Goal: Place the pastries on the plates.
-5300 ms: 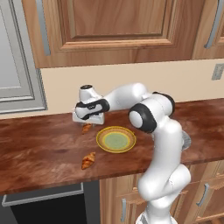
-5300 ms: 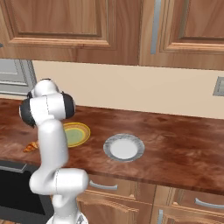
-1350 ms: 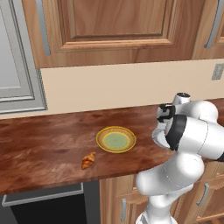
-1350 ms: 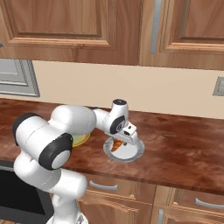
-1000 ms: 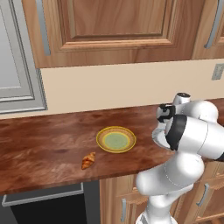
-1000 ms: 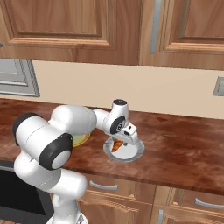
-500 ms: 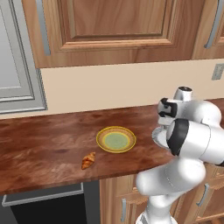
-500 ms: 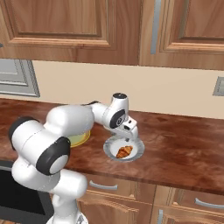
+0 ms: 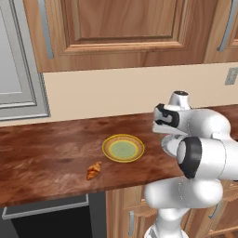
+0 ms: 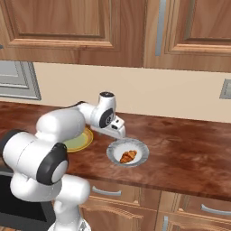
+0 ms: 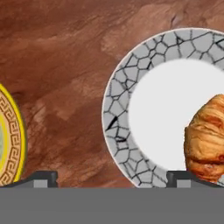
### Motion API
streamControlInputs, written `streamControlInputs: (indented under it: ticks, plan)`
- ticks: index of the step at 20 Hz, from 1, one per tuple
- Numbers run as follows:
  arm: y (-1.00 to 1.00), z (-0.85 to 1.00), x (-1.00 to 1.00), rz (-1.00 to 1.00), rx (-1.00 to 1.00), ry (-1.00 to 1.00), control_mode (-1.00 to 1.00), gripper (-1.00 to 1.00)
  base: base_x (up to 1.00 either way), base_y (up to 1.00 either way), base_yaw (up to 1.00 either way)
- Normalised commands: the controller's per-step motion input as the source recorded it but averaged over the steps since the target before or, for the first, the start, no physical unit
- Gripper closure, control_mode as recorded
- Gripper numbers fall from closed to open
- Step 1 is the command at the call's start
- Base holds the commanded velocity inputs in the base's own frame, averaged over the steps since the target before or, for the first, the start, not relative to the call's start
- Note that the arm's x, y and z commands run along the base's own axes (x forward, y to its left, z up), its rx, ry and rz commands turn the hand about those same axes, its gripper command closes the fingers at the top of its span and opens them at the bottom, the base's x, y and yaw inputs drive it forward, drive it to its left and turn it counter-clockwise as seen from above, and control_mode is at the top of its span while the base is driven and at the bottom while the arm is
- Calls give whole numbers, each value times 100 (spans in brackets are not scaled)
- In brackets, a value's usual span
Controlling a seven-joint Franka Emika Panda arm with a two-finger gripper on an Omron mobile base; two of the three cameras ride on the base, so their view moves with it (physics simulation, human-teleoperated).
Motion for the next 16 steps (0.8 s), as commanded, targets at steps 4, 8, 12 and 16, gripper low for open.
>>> streamControlInputs:
  ticks: [4, 8, 12, 16]
  plan:
    - [100, 2, 0, 10, 0, 8, -100, -100, 0, 0, 0]
    - [100, 14, 0, 7, 0, 16, -100, -100, 0, 0, 0]
    - [96, 19, 0, 1, 0, 21, -100, -100, 0, 0, 0]
    - [93, 5, -1, 3, -1, 19, -100, -100, 0, 0, 0]
